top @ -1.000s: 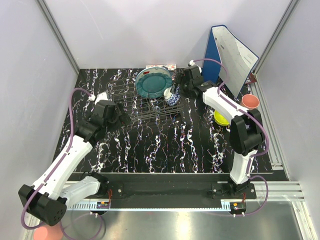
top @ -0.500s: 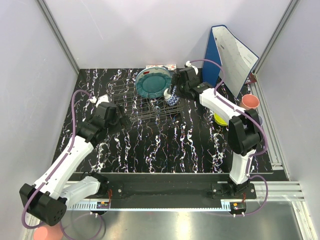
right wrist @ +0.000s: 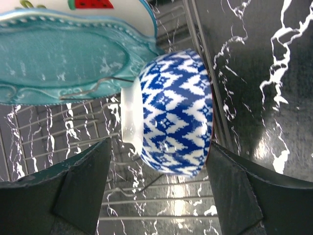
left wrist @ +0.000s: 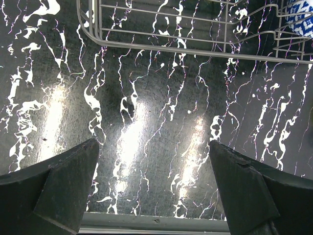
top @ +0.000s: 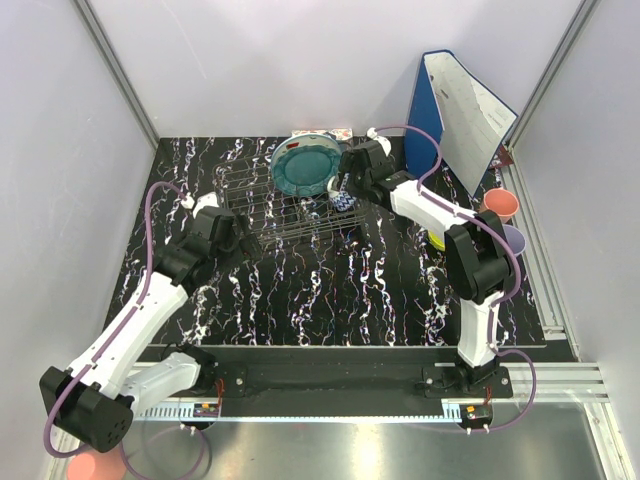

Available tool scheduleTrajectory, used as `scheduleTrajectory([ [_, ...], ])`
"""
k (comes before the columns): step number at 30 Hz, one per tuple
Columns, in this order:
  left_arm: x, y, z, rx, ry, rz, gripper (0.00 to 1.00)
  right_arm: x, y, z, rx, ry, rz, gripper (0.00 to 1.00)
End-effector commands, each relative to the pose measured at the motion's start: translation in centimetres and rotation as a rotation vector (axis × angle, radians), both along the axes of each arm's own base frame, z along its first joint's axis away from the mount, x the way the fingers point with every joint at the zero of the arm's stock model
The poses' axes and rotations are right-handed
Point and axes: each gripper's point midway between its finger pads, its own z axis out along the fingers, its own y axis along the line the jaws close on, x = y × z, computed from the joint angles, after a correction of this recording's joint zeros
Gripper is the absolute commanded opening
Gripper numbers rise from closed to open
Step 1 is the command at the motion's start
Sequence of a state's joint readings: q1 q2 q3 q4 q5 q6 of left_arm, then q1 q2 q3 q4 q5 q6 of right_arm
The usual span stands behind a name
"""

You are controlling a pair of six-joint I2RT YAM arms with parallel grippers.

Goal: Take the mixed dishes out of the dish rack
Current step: Pick up the bowl from the dish rack.

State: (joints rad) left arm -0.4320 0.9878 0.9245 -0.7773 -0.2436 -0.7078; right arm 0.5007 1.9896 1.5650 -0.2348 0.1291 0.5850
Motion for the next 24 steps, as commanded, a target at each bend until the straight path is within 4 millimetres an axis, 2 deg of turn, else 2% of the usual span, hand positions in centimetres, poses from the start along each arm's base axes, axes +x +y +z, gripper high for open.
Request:
scheduleTrajectory([
  [1,0.0,0.0,0.4,-0.003,-0.018,-0.003,0.99,1.3,-0.1,-0.6,0.008,-0.064,-0.032,0.83],
  [5,0.0,0.0,0.1,-0.002,-0.010,0.000,0.99,1.3,0.2,-0.4,0.049,-0.096,-0.030,0.79],
  [11,0.1,-0.1,-0.2,0.001,-0.006,-0.001,0.99,0.2,-0.3,-1.1,0.050,-0.085,-0.039,0.69],
  [14,0.1,-0.1,-0.3,0.002,-0.002,-0.003,0.99,0.6,-0.3,0.0,0.065,-0.121,-0.040,0.62],
  [18,0.2,-0.2,-0.3,0.000,-0.005,-0.006,0.99,0.3,-0.4,1.1,0.076,-0.144,-0.032,0.46],
  [19,0.1,-0.2,-0.4,0.001,-0.003,-0.007,0.99,0.3,-0.3,1.3,0.079,-0.149,-0.030,0.36],
  [24,0.0,-0.1,-0.5,0.002,-0.002,-0.005,0.99,0.1,-0.5,2.4,0.075,-0.173,-0.021,0.20],
])
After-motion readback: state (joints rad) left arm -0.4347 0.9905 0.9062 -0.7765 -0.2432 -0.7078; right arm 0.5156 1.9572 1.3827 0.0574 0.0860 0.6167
